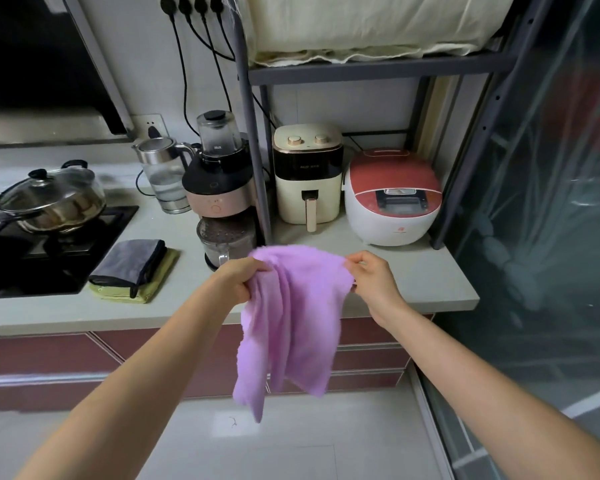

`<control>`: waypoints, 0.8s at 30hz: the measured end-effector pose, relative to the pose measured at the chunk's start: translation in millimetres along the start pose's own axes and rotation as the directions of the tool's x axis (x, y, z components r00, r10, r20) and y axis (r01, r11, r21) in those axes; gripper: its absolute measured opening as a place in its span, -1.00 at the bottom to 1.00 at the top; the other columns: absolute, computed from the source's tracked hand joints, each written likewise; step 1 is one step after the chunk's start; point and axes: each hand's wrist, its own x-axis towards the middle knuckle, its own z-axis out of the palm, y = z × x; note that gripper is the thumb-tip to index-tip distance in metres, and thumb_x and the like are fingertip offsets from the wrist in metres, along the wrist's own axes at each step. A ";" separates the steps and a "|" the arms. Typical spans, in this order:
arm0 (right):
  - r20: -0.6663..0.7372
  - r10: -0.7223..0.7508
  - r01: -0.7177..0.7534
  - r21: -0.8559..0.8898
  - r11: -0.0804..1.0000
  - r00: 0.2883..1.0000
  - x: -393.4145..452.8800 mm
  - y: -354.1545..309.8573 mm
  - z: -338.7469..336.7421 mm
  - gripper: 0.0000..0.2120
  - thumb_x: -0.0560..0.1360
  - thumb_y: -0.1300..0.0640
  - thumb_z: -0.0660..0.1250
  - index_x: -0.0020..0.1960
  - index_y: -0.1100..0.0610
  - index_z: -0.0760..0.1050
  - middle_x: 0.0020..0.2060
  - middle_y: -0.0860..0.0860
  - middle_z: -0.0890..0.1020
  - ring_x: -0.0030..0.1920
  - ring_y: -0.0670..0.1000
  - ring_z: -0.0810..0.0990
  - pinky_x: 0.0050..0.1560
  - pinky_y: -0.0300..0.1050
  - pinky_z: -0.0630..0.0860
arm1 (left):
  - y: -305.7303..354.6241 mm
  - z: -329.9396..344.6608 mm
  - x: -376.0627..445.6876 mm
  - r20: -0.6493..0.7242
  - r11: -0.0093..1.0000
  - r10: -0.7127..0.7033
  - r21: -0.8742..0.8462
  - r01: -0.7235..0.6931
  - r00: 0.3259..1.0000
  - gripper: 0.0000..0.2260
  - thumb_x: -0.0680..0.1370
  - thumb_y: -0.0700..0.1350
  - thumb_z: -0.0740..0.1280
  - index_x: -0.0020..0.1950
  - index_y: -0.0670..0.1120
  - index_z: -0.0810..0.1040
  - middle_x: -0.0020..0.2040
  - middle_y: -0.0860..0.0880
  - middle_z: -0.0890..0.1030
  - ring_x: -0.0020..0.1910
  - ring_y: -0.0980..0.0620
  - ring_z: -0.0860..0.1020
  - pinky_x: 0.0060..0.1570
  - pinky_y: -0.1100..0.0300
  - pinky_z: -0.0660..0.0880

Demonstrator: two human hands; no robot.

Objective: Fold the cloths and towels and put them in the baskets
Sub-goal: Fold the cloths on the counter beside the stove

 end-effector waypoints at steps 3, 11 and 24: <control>0.026 -0.058 0.059 -0.055 0.997 0.998 -6.6 -3.7 5.3 -0.80 0.54 0.38 0.13 -0.08 0.13 0.43 -0.25 0.02 0.54 -0.25 -0.07 0.48 -0.28 -0.32 0.37 | -5.8 2.6 4.5 0.055 0.984 -0.053 -0.165 0.062 0.997 -0.76 0.62 -0.32 0.10 -0.23 -0.23 0.41 -0.37 -0.11 0.52 -0.34 0.00 0.48 -0.34 0.15 0.50; 0.395 -0.128 0.229 -0.221 0.948 0.910 -47.9 -13.8 33.6 -0.81 0.52 0.19 0.31 -0.27 0.09 0.54 -0.24 -0.03 0.48 -0.20 -0.19 0.49 -0.12 -0.41 0.37 | -0.5 15.5 7.5 0.068 0.918 -0.067 -0.388 0.088 0.995 -0.77 0.65 -0.28 0.07 -0.21 -0.21 0.34 -0.32 -0.09 0.33 -0.41 0.06 0.35 -0.56 0.29 0.43; 0.242 0.145 -0.128 -0.084 0.988 0.959 -34.9 4.9 34.0 -0.63 0.44 0.36 0.38 -0.50 0.14 0.43 -0.48 -0.01 0.37 -0.38 -0.04 0.34 -0.39 -0.24 0.26 | -74.2 5.4 -27.8 0.044 0.657 0.705 0.336 -0.675 0.708 -0.97 0.51 -0.16 0.39 -0.07 -0.09 0.59 -0.10 0.06 0.63 -0.13 0.13 0.58 -0.10 0.25 0.46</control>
